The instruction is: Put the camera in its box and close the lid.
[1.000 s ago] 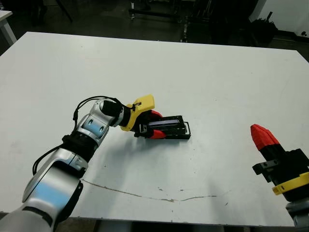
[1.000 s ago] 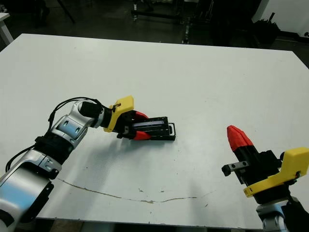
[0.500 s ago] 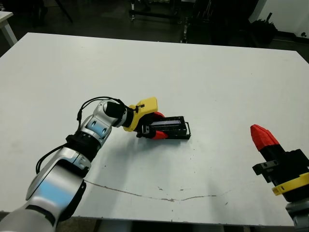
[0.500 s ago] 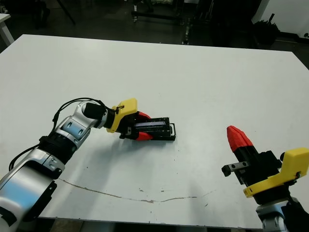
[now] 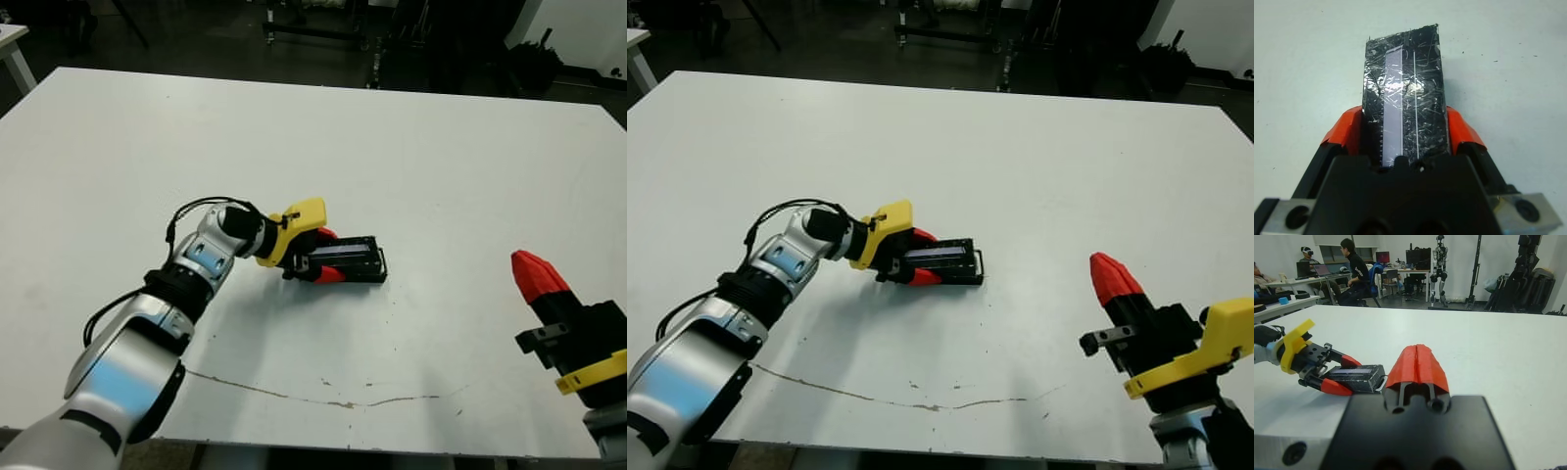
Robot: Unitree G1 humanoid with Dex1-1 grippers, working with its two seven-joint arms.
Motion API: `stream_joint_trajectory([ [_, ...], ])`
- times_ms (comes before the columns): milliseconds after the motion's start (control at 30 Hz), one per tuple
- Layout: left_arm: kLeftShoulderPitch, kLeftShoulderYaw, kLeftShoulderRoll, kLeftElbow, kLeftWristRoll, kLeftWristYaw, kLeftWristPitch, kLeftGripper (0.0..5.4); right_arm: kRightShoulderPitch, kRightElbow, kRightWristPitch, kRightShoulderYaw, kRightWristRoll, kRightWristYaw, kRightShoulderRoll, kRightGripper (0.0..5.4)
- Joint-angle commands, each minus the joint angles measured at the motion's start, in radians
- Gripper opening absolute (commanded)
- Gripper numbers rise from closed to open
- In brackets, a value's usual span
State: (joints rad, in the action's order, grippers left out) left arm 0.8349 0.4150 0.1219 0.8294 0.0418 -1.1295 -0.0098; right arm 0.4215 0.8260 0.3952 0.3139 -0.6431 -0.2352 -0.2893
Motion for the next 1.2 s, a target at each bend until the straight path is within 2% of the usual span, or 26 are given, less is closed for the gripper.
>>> stream_joint_trajectory([
  [33,-0.063,0.065,-0.095,0.051,0.033,-0.042,0.000,3.09,-0.006,-0.001,0.008,0.012,-0.005,0.002,-0.021,0.00],
  [400,-0.047,0.045,-0.142,0.124,0.021,-0.040,-0.021,3.09,-0.005,-0.009,0.003,0.016,-0.017,-0.002,-0.028,0.00],
  [700,-0.012,0.033,-0.205,0.216,0.030,-0.031,-0.080,3.09,0.000,-0.020,-0.010,0.029,-0.021,-0.021,-0.026,0.00],
  [1000,0.020,0.057,-0.261,0.275,0.075,0.013,-0.136,3.09,0.004,-0.024,-0.023,0.037,-0.016,-0.031,-0.019,0.00],
  [1200,0.032,0.075,-0.299,0.293,0.098,0.019,-0.135,3.09,0.008,-0.021,-0.018,0.039,-0.021,-0.027,-0.018,0.00],
])
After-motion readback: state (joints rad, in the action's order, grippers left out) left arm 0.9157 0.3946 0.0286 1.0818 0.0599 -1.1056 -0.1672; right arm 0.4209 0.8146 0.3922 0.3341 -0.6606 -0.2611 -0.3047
